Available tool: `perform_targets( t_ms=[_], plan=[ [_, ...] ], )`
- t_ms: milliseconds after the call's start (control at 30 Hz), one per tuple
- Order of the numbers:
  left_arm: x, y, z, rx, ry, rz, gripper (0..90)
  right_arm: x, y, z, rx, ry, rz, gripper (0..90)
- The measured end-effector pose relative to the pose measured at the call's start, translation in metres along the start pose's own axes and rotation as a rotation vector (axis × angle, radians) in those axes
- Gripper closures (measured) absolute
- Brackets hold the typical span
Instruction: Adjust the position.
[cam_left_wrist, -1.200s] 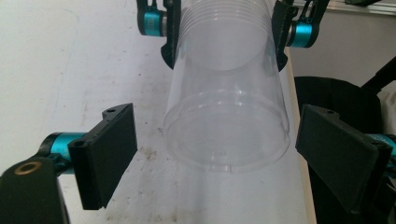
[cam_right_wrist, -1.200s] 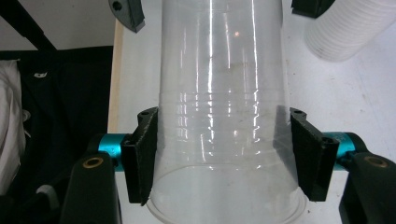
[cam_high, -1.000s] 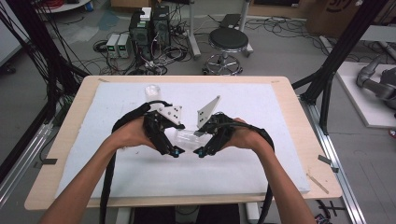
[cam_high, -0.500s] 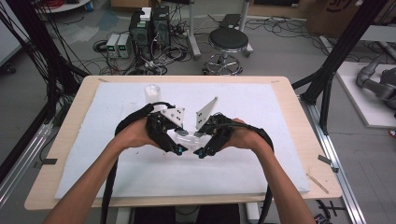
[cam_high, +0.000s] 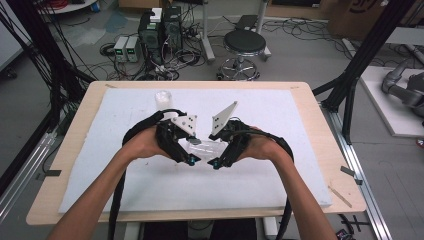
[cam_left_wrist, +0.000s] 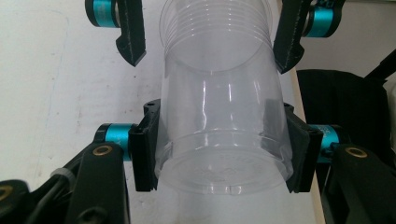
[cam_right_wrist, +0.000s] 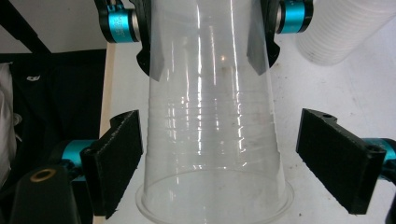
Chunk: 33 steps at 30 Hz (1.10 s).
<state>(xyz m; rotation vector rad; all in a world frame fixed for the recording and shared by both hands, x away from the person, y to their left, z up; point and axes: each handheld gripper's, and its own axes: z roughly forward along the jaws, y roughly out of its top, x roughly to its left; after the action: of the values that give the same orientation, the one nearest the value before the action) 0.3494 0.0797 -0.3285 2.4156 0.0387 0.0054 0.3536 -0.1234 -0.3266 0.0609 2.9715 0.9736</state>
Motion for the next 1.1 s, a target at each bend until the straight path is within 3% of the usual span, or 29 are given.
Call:
perform_targets(
  t_ms=[100,300,367,400,467,533,567,600,667,700,733,833,867,933,967,1033,1100],
  plan=[
    [0.001,-0.001,0.000,0.006,-0.002,0.006,41.4,-0.001,-0.001,-0.003,-0.027,-0.007,0.002,14.8],
    [0.000,-0.009,-0.001,-0.028,0.019,-0.014,41.4,-0.002,-0.005,-0.012,-0.100,-0.023,0.013,14.9],
    [-0.004,-0.016,0.001,-0.083,0.043,-0.026,41.5,-0.001,-0.009,-0.017,-0.159,-0.027,0.033,14.9],
    [-0.007,-0.021,0.002,-0.119,0.056,-0.034,41.5,-0.001,-0.016,-0.021,-0.233,-0.028,0.038,14.8],
    [-0.009,-0.027,0.002,-0.167,0.073,-0.052,41.5,-0.001,-0.022,-0.024,-0.273,-0.041,0.048,14.8],
    [-0.009,-0.030,0.001,-0.180,0.075,-0.057,41.5,-0.001,-0.024,-0.025,-0.296,-0.041,0.051,14.9],
    [-0.009,-0.035,0.001,-0.217,0.085,-0.082,41.5,0.001,-0.029,-0.028,-0.335,-0.044,0.062,14.8],
    [-0.009,-0.035,0.001,-0.217,0.085,-0.082,41.5,0.001,-0.031,-0.029,-0.348,-0.046,0.059,14.8],
    [-0.009,-0.042,0.000,-0.294,0.072,-0.102,41.5,0.002,-0.033,-0.032,-0.373,-0.059,0.067,14.8],
    [-0.009,-0.042,0.000,-0.294,0.072,-0.102,41.5,0.002,-0.034,-0.033,-0.381,-0.060,0.070,14.8],
    [-0.008,-0.047,0.000,-0.343,0.050,-0.106,41.4,0.002,-0.035,-0.034,-0.396,-0.064,0.070,14.8],
    [-0.009,-0.053,0.001,-0.409,0.038,-0.127,41.3,0.003,-0.038,-0.038,-0.444,-0.078,0.073,14.8],
    [-0.009,-0.053,0.001,-0.409,0.038,-0.127,41.4,0.003,-0.039,-0.040,-0.461,-0.081,0.069,14.8],
    [-0.008,-0.059,0.001,-0.486,0.026,-0.135,41.3,0.004,-0.042,-0.042,-0.500,-0.083,0.082,14.8],
    [-0.008,-0.059,0.001,-0.486,0.026,-0.135,41.4,0.004,-0.042,-0.042,-0.500,-0.083,0.082,14.8],
    [-0.008,-0.064,0.001,-0.534,0.036,-0.136,41.4,0.004,-0.046,-0.045,-0.565,-0.081,0.086,14.8],
    [-0.007,-0.067,0.001,-0.563,0.034,-0.142,41.4,0.005,-0.047,-0.045,-0.581,-0.077,0.090,14.8]
  ],
)
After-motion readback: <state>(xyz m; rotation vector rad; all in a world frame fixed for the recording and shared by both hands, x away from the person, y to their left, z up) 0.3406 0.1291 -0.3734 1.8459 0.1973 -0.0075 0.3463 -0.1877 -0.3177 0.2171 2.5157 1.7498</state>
